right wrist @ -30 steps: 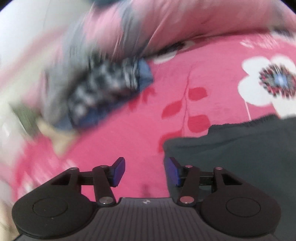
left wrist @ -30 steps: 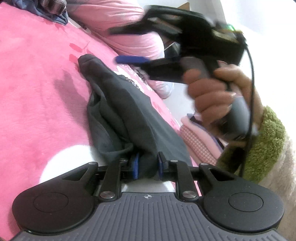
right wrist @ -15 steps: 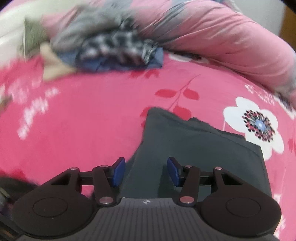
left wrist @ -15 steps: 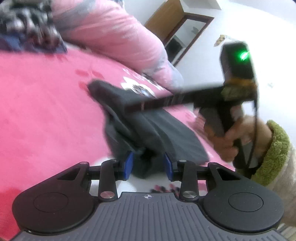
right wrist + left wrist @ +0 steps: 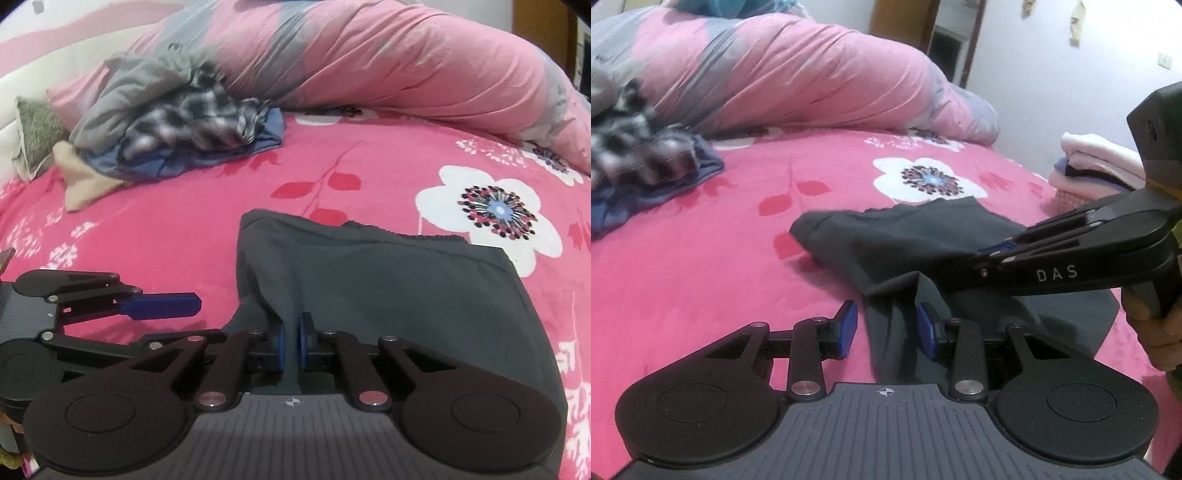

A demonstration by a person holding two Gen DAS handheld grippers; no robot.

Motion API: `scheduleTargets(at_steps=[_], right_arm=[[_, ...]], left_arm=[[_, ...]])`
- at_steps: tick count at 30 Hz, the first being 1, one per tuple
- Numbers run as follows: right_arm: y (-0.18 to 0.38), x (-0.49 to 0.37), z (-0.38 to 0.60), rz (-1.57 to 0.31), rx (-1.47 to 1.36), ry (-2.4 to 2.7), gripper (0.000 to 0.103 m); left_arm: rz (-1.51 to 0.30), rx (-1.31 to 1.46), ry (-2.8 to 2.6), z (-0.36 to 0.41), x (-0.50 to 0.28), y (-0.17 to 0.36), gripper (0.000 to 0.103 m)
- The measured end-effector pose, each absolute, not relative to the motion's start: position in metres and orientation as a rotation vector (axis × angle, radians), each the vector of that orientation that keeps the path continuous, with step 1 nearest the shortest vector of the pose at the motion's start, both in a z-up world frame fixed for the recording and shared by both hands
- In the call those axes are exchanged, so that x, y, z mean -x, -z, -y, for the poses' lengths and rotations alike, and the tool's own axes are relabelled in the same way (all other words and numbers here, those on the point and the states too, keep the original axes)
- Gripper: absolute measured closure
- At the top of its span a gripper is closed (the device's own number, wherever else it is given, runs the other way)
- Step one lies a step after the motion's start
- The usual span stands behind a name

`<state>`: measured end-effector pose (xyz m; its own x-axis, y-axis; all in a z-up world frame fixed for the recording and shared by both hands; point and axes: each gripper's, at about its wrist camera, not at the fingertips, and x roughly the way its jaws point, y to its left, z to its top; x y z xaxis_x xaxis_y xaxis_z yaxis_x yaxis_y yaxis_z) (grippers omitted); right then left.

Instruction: Fold clothes

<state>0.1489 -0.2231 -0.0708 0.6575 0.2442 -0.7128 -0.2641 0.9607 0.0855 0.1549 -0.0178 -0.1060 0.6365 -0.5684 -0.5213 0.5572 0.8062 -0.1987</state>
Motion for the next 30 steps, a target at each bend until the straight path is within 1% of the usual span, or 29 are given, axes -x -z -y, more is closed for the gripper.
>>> scheduleTargets(at_steps=[7, 10, 13, 15, 17, 19, 24, 27, 30], right_arm=[[0.065, -0.147, 0.233, -0.781, -0.021, -0.289, 0.096], [0.064, -0.145, 0.232, -0.776, -0.029, -0.292, 0.096], [0.062, -0.143, 0.232, -0.766, -0.041, -0.296, 0.096], [0.059, -0.140, 0.232, -0.756, -0.050, -0.299, 0.096], [0.056, -0.138, 0.233, -0.745, -0.053, -0.298, 0.096], [0.054, -0.136, 0.234, -0.740, -0.060, -0.303, 0.096], [0.052, -0.134, 0.236, -0.733, -0.087, -0.316, 0.097], [0.054, -0.134, 0.237, -0.733, -0.086, -0.304, 0.097], [0.054, -0.135, 0.244, -0.737, -0.106, -0.295, 0.095]], left_arm=[[-0.559, 0.109, 0.663, -0.001, -0.144, 0.090, 0.067], [-0.575, 0.099, 0.700, 0.008, -0.146, 0.088, 0.065], [-0.600, 0.009, 0.693, 0.030, -0.153, 0.095, 0.065], [-0.657, -0.025, 0.642, 0.040, -0.164, 0.104, 0.066], [-0.669, -0.033, 0.614, 0.044, -0.172, 0.110, 0.066], [-0.665, -0.025, 0.608, 0.047, -0.176, 0.111, 0.066], [-0.588, -0.022, 0.624, 0.060, -0.180, 0.115, 0.066], [-0.590, -0.064, 0.616, 0.071, -0.185, 0.125, 0.066], [-0.598, -0.032, 0.607, 0.064, -0.185, 0.125, 0.065]])
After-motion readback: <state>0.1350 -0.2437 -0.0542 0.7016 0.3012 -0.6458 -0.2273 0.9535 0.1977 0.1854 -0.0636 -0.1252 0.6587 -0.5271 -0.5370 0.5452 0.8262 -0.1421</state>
